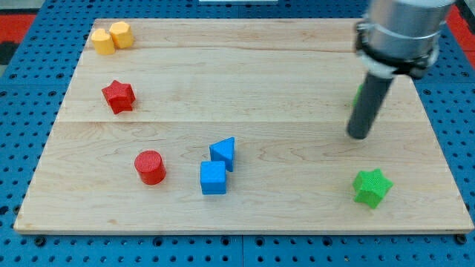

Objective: Move the green circle to the center

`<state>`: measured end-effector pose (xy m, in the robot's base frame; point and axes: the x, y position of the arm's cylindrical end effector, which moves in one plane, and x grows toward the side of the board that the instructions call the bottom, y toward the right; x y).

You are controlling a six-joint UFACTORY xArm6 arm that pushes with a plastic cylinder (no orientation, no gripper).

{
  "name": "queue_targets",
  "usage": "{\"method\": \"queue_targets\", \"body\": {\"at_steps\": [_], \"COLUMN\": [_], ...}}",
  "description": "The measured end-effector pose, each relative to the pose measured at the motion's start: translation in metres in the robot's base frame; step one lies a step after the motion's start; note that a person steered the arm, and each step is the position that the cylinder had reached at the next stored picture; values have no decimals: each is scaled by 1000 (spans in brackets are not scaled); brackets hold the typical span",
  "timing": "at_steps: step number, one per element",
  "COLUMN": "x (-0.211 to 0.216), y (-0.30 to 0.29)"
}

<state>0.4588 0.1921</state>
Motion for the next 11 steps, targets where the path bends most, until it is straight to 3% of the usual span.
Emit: {"method": "queue_targets", "body": {"at_steps": [2, 4, 6, 7, 8, 9, 11], "x": [-37, -97, -4, -15, -78, -89, -28], "y": [62, -42, -8, -39, -61, -104, -85]}}
